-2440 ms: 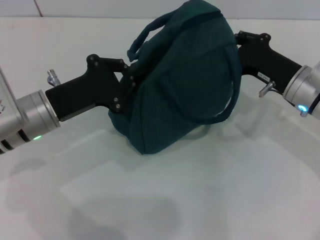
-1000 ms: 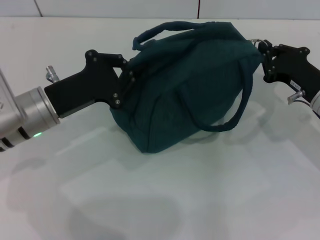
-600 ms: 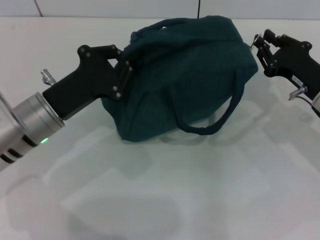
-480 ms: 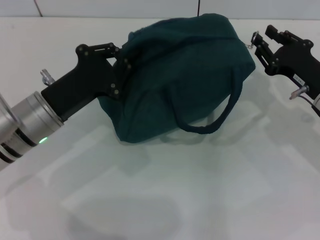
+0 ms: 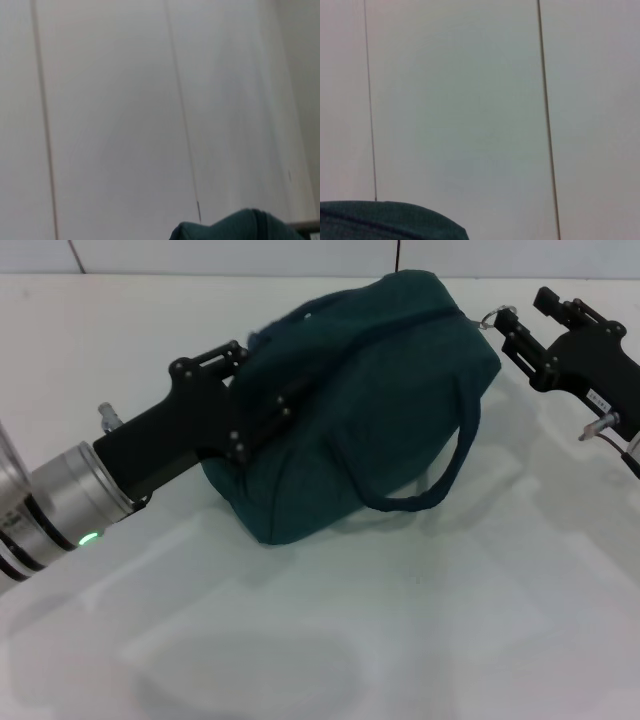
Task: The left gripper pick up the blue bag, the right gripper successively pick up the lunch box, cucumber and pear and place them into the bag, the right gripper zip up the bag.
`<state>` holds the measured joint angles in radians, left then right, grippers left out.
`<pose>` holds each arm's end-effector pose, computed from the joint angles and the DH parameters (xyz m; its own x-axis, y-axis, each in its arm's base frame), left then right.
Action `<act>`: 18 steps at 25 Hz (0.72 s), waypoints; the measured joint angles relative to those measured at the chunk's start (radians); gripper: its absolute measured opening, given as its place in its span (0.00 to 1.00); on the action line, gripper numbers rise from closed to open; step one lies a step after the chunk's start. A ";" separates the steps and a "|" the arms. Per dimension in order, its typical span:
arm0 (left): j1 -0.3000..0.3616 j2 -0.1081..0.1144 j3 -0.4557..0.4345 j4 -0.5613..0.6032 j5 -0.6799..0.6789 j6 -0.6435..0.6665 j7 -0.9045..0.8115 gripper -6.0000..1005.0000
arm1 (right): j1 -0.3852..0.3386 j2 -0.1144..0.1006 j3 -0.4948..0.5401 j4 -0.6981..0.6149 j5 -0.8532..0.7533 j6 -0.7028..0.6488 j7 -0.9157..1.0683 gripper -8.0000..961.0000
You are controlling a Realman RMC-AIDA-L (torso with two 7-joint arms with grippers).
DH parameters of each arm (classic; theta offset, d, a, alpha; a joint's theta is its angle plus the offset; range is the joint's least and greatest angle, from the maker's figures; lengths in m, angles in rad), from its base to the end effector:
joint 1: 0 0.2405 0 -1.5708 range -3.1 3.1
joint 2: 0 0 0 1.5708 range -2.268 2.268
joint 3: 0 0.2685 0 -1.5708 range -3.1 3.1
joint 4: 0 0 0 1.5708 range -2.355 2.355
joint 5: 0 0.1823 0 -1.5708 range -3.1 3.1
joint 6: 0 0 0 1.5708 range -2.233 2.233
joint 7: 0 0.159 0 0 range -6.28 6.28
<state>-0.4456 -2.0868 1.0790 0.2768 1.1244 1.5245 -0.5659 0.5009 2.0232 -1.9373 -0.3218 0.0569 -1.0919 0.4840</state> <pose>-0.2338 0.3017 -0.0342 0.6696 -0.1773 0.7213 0.3265 -0.8019 -0.5003 0.2438 0.3650 -0.0258 0.6583 0.0411 -0.7516 -0.6075 -0.5607 -0.5627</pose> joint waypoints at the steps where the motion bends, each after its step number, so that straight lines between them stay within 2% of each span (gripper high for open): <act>1: 0.003 0.000 -0.002 0.000 -0.008 0.002 -0.023 0.37 | -0.002 0.000 0.000 0.000 0.000 -0.001 0.006 0.55; 6: 0.012 0.006 -0.005 0.005 -0.057 0.050 -0.111 0.60 | -0.017 0.000 0.000 -0.001 0.000 -0.029 0.020 0.56; 12: 0.052 0.005 -0.005 0.044 -0.085 0.087 -0.119 0.71 | -0.047 0.000 0.005 -0.003 0.002 -0.100 0.035 0.56; 18: 0.062 0.001 -0.005 0.036 -0.147 0.125 -0.120 0.83 | -0.065 -0.001 0.045 -0.003 0.026 -0.117 0.051 0.55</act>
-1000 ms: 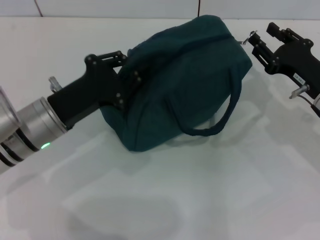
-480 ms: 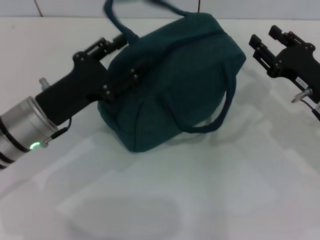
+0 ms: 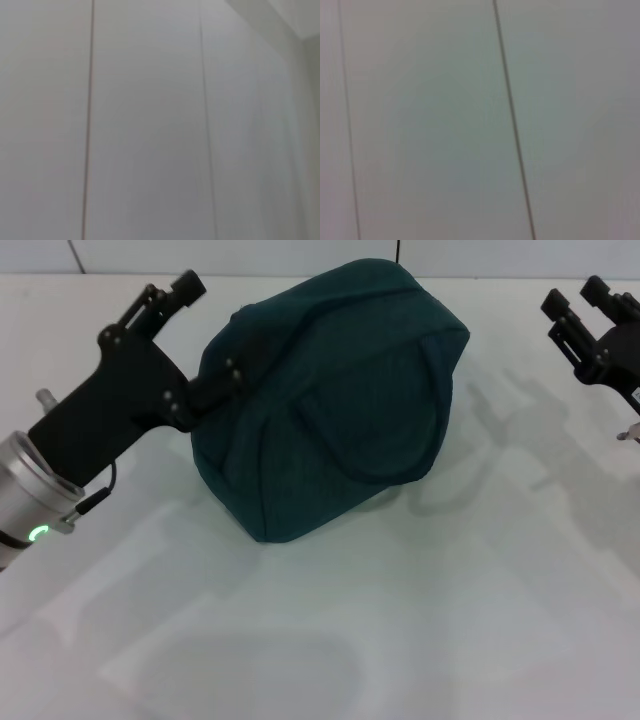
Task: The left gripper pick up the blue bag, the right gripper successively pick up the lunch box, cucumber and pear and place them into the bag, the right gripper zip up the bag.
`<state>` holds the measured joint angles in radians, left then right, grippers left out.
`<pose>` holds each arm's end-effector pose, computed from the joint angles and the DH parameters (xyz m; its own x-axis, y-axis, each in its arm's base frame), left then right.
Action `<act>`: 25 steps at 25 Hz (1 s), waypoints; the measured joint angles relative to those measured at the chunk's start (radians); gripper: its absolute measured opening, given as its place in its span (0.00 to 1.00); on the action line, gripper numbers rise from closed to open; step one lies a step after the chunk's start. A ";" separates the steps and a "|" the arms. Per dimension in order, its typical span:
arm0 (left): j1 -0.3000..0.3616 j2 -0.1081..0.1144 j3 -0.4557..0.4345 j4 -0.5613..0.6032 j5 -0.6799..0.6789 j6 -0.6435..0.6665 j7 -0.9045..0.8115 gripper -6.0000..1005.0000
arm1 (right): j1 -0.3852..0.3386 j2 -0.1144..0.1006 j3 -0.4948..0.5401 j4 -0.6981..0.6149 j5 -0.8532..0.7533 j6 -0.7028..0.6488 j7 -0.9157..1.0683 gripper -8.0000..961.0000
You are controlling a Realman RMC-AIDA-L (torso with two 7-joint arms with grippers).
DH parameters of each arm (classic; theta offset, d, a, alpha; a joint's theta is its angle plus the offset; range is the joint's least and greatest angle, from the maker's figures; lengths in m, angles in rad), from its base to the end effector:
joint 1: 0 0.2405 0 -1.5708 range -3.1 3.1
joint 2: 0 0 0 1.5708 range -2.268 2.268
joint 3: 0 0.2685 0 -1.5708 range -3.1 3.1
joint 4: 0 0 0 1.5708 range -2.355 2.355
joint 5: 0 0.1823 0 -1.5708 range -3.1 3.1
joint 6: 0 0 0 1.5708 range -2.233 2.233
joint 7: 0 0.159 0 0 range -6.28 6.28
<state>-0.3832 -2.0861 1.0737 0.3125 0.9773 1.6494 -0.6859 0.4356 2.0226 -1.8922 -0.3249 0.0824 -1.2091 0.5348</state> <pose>-0.2338 0.2912 -0.0019 0.5051 -0.1936 0.8411 0.4540 -0.7693 -0.4496 0.2540 0.3492 -0.0059 0.5562 0.0826 -0.8269 -0.6826 -0.5221 -0.5113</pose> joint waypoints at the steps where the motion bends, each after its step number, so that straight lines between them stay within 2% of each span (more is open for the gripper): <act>1: 0.000 -0.002 0.000 -0.005 -0.017 0.001 -0.001 0.86 | -0.001 0.000 0.003 0.000 0.002 -0.001 0.000 0.55; 2: 0.000 -0.003 0.000 -0.010 -0.034 0.001 -0.003 0.89 | -0.003 0.000 0.007 0.000 0.008 -0.006 0.000 0.55; 12: -0.074 -0.011 0.002 -0.152 -0.148 -0.022 0.024 0.88 | -0.028 0.003 0.008 0.013 0.053 -0.117 -0.026 0.55; 16: -0.084 -0.021 0.007 -0.208 -0.245 -0.020 0.048 0.89 | -0.035 0.004 0.009 0.012 0.054 -0.126 -0.018 0.63; 18: -0.095 -0.021 0.007 -0.225 -0.253 -0.022 0.060 0.89 | -0.040 0.004 0.004 0.010 0.050 -0.136 -0.019 0.67; 23: -0.110 -0.022 0.004 -0.248 -0.283 -0.010 0.083 0.89 | -0.050 0.006 -0.002 0.014 0.046 -0.181 -0.027 0.90; 25: -0.112 -0.022 0.005 -0.253 -0.289 -0.002 0.115 0.88 | -0.051 0.006 -0.010 0.014 0.043 -0.192 -0.027 0.90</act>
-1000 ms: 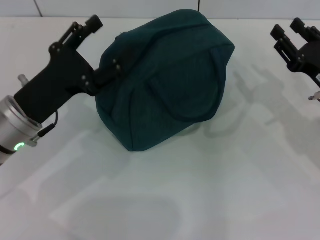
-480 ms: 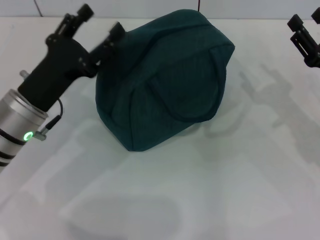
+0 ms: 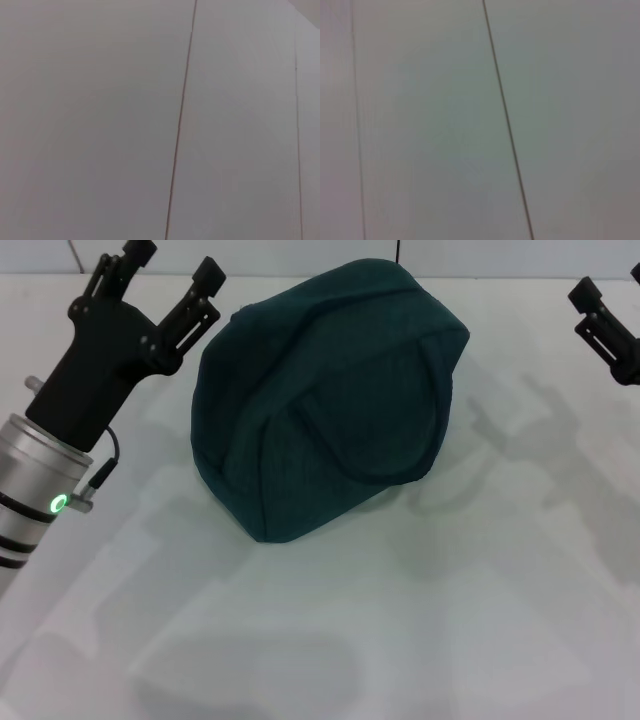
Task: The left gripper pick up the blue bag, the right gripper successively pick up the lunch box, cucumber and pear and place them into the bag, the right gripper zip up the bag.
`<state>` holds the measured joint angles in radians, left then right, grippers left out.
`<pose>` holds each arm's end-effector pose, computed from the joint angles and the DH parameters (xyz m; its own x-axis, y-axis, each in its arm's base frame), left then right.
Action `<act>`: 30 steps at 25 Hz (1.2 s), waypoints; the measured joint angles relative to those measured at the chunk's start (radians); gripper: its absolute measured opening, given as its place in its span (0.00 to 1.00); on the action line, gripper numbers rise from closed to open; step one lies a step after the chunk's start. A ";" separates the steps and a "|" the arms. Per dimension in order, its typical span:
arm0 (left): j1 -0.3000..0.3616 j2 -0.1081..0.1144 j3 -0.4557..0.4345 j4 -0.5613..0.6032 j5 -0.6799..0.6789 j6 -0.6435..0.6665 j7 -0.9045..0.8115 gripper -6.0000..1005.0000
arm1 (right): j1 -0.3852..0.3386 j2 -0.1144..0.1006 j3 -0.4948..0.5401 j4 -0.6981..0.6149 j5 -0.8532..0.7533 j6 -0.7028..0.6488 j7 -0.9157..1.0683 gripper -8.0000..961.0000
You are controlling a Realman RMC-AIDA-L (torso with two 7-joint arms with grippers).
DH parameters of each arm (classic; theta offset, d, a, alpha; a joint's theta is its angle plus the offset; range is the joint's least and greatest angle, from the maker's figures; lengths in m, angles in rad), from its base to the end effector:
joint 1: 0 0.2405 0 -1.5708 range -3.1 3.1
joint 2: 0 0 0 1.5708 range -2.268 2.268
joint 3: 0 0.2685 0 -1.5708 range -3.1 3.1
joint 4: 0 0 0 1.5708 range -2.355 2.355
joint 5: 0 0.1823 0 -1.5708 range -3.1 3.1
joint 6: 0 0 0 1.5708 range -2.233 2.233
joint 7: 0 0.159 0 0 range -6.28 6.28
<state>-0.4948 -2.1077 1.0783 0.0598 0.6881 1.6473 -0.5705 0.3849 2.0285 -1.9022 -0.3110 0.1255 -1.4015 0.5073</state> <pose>-0.2362 0.3141 -0.0024 0.4121 -0.2255 0.8828 0.6456 -0.6114 -0.4576 0.2509 0.3248 0.0097 0.4819 0.2057 -0.8517 -0.6718 -0.5373 -0.5099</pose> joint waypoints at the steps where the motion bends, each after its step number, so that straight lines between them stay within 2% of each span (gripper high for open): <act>1: -0.001 0.000 -0.001 -0.005 -0.007 0.002 0.011 0.88 | 0.000 0.000 -0.003 0.001 0.000 -0.001 0.000 0.90; 6: -0.030 0.000 0.000 -0.071 -0.082 0.006 0.011 0.88 | -0.002 -0.002 -0.013 0.006 0.000 -0.002 0.004 0.89; 10: -0.033 0.007 0.009 -0.038 0.017 0.043 -0.036 0.88 | 0.006 -0.025 -0.036 0.000 -0.070 -0.038 0.026 0.89; 12: -0.029 0.018 0.009 0.030 0.101 0.047 -0.099 0.88 | 0.014 -0.049 -0.033 -0.003 -0.132 -0.076 0.078 0.89; 16: -0.017 0.062 0.009 0.225 0.300 0.037 -0.308 0.88 | 0.060 -0.138 -0.031 -0.011 -0.283 -0.148 0.277 0.89; 17: -0.017 0.062 0.009 0.225 0.300 0.037 -0.308 0.88 | 0.075 -0.157 -0.031 -0.011 -0.319 -0.161 0.318 0.89; 19: -0.016 0.089 0.009 0.316 0.396 0.034 -0.392 0.88 | 0.100 -0.180 -0.031 -0.011 -0.390 -0.185 0.370 0.89; 20: -0.018 0.100 0.007 0.340 0.456 0.029 -0.413 0.88 | 0.110 -0.184 -0.030 -0.011 -0.425 -0.195 0.378 0.89; 24: -0.020 0.109 0.003 0.359 0.543 0.012 -0.418 0.88 | 0.139 -0.190 -0.030 -0.011 -0.567 -0.212 0.386 0.89; 26: -0.017 0.109 0.002 0.367 0.559 -0.003 -0.415 0.88 | 0.142 -0.190 -0.028 -0.011 -0.582 -0.212 0.386 0.89; 30: -0.019 0.100 0.003 0.371 0.565 -0.036 -0.414 0.88 | 0.138 -0.175 0.038 -0.009 -0.622 -0.208 0.378 0.89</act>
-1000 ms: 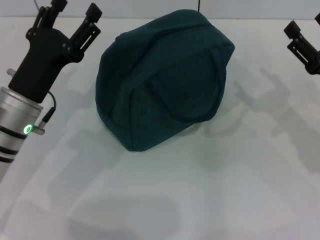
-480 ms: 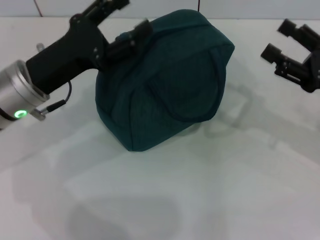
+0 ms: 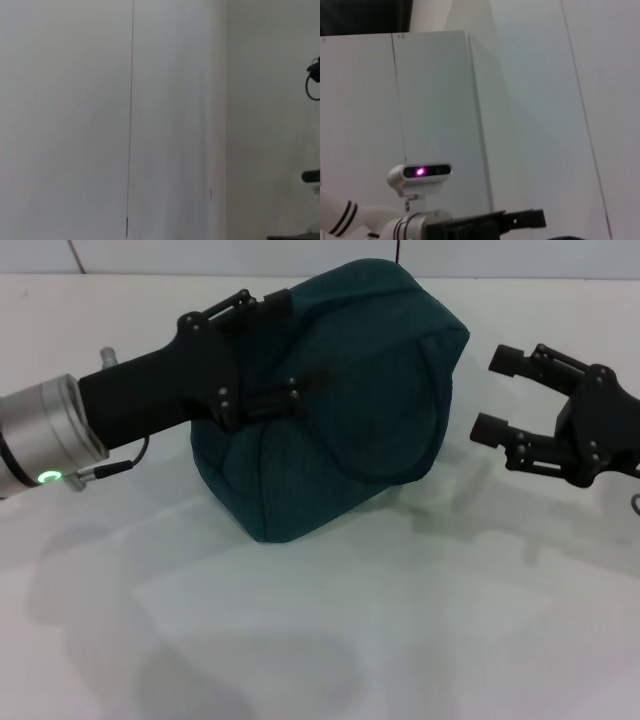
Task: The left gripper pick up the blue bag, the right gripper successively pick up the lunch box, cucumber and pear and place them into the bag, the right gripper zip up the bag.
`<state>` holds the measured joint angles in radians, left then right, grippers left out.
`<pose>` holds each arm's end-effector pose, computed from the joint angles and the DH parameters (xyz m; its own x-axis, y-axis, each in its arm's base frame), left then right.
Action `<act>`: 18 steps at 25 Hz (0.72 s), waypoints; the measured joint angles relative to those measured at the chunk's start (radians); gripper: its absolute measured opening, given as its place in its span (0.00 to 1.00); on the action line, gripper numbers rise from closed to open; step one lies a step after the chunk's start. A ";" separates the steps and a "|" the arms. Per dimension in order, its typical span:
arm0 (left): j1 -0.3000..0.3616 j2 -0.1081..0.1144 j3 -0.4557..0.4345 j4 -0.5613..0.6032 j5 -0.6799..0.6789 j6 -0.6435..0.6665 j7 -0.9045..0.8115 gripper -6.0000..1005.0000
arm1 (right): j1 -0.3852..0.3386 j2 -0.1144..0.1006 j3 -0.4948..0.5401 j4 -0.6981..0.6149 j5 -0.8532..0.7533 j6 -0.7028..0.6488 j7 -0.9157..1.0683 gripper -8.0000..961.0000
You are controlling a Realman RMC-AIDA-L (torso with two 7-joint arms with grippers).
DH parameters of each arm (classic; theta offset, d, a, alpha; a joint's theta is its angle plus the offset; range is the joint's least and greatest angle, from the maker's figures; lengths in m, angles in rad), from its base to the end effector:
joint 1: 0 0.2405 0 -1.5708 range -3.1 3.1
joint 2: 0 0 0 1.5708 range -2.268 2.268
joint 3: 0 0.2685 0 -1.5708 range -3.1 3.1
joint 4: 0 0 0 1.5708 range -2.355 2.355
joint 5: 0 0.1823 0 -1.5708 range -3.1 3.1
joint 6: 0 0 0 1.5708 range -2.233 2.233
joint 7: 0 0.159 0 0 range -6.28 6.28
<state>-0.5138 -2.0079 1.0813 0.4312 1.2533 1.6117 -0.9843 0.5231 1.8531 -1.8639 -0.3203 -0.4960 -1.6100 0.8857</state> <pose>-0.2066 0.3182 -0.0022 0.6237 -0.0162 0.7815 0.2802 -0.9287 -0.2429 0.2162 0.3073 0.0097 0.6013 -0.0280 -0.7985 -0.2681 -0.9485 -0.1686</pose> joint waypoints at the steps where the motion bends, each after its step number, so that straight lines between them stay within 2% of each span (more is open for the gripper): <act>1: 0.000 -0.002 0.000 0.000 0.008 -0.003 0.000 0.88 | -0.002 0.002 0.009 -0.002 -0.014 -0.001 -0.005 0.89; 7: 0.009 -0.013 0.002 0.004 0.039 -0.001 0.001 0.88 | -0.004 0.012 0.022 -0.004 -0.065 -0.001 -0.012 0.89; 11: 0.017 -0.018 0.004 0.017 0.073 0.015 -0.006 0.88 | -0.004 0.009 0.020 -0.004 -0.073 -0.010 -0.006 0.89; 13: 0.019 -0.019 0.004 0.035 0.114 0.049 -0.008 0.88 | -0.003 0.004 0.020 -0.004 -0.092 -0.026 -0.001 0.89; 18: 0.044 -0.018 0.001 0.112 0.189 0.135 -0.006 0.88 | 0.003 -0.028 0.024 -0.006 -0.182 -0.137 0.008 0.89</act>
<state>-0.4698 -2.0262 1.0825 0.5428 1.4423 1.7468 -0.9900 0.5260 1.8251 -1.8401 -0.3262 -0.6778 -1.7467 0.8940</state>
